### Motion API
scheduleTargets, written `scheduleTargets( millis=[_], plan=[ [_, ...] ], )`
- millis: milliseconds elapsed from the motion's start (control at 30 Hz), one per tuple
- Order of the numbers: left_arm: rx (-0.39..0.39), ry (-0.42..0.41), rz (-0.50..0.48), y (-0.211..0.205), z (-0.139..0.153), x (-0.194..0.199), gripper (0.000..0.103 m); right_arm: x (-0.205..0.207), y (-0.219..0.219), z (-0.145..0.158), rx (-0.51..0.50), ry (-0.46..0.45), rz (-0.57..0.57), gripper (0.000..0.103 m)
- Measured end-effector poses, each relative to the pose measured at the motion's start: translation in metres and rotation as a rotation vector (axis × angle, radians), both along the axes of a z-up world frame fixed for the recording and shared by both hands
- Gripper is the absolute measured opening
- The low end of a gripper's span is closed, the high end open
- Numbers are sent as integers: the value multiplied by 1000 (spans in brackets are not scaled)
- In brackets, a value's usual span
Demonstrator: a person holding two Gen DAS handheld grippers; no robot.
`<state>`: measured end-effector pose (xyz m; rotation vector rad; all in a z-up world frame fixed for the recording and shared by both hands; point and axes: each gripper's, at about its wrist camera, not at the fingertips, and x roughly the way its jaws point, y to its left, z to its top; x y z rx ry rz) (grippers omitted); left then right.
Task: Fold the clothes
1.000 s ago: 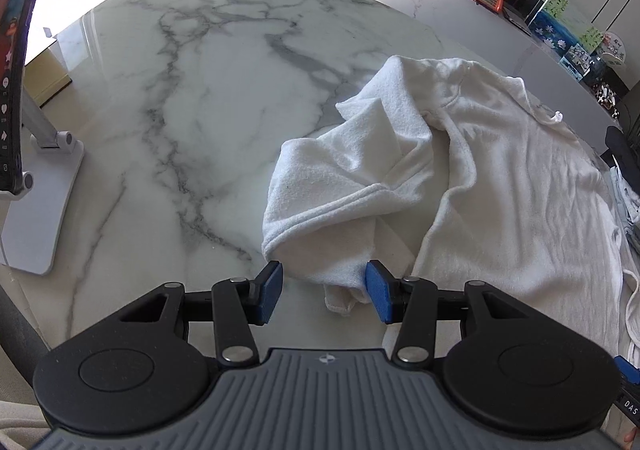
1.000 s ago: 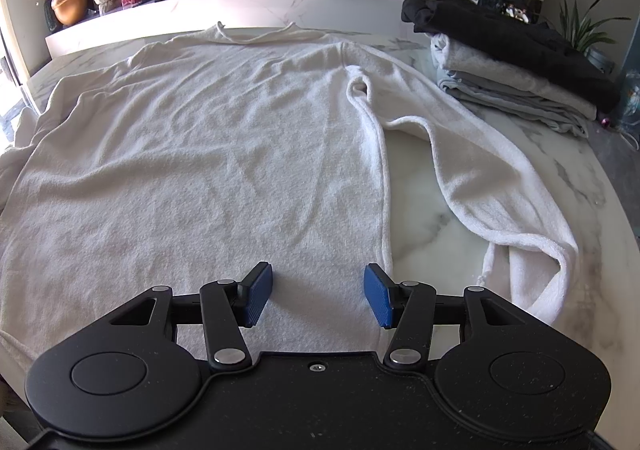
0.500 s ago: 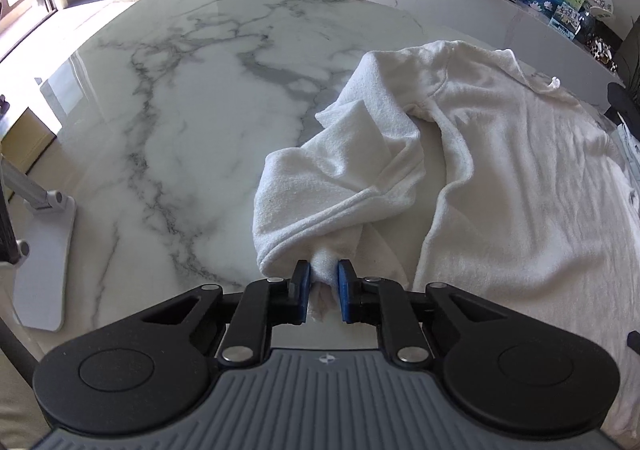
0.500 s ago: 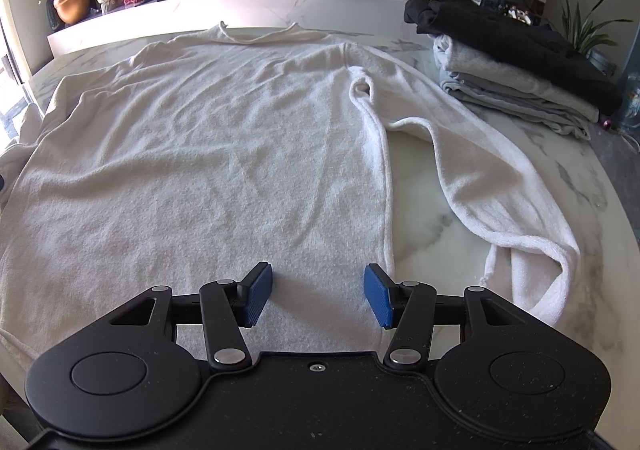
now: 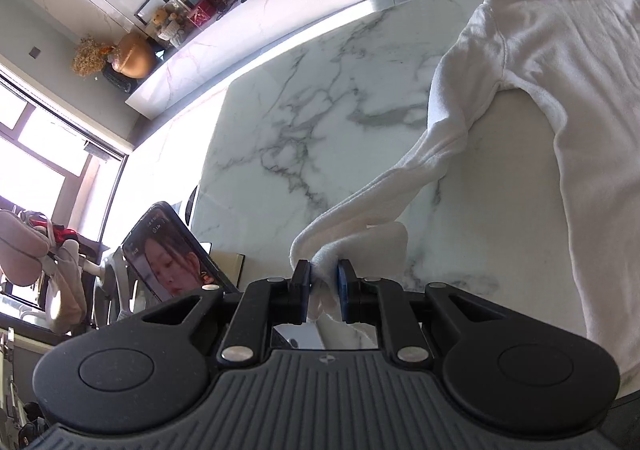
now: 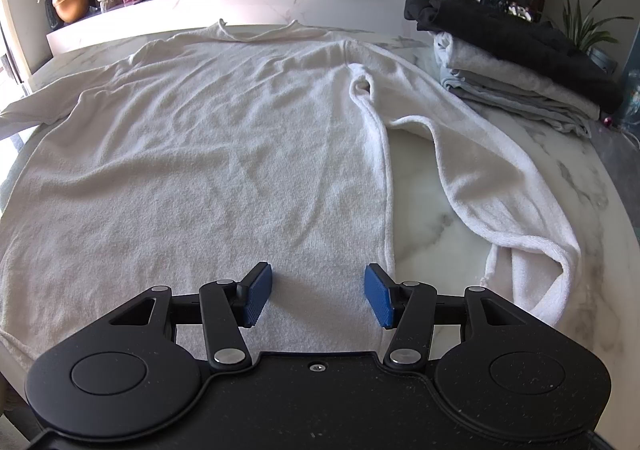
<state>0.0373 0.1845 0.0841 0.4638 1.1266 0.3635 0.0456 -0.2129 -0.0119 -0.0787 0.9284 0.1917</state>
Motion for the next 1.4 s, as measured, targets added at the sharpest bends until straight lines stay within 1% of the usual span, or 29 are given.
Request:
scheduleTargets(
  millis=[33,100,133,200,267,300,367,400,467,567,633,800,900,933,967,1000,1033,1067,1100,1133,1233,1367,1400],
  plan=[
    [-3,-5,12,2,-2,0,17,0,0,0,1,1,1,51],
    [-45,-27,30,3,-3,-3,20,-1,-2,1,9,7,7,51],
    [-69,-32,22,0,-2,-5,20,-3,-4,2,20,8,9,51],
    [-116,-43,5,-6,-1,-10,25,-6,-9,5,42,7,7,51],
    [-161,-56,-33,-20,0,-17,29,-9,-17,8,57,-3,-11,51],
    [-199,-56,-56,-28,-2,-20,32,-10,-22,10,65,-9,-24,51],
    [-277,-58,-103,-44,-6,-27,34,-13,-35,13,89,-15,-59,51],
    [-305,-52,-114,-48,-9,-29,34,-14,-41,14,97,-13,-75,50],
    [-388,-15,-146,-62,-23,-35,34,-17,-54,14,119,-4,-106,50],
    [-443,27,-160,-73,-41,-42,34,-25,-66,13,134,5,-126,48],
    [-477,49,-151,-78,-54,-48,34,-34,-72,11,136,12,-131,48],
    [-564,73,-111,-74,-68,-61,34,-54,-77,7,171,41,-134,48],
    [-584,94,-113,-77,-73,-67,34,-64,-70,7,164,48,-108,47],
    [-590,101,-115,-78,-75,-69,34,-66,-66,7,158,48,-96,45],
    [-590,98,-125,-80,-75,-70,34,-68,-62,7,148,47,-83,40],
    [-590,93,-137,-81,-75,-72,30,-70,-56,7,130,45,-65,33],
    [-589,89,-148,-82,-75,-73,25,-72,-50,7,108,43,-45,28],
    [-597,90,-152,-83,-76,-73,15,-73,-45,7,85,41,-25,15],
    [-591,101,-166,-85,-75,-74,8,-75,-42,7,67,39,-13,7],
    [-585,112,-180,-87,-74,-74,5,-76,-38,8,44,38,-3,7],
    [-550,161,-231,-92,-70,-80,4,-82,-34,12,-2,41,11,6],
    [-540,187,-243,-89,-66,-82,4,-91,-40,15,16,90,21,5],
    [-544,194,-238,-88,-67,-81,7,-92,-40,15,17,99,25,6]
  ],
)
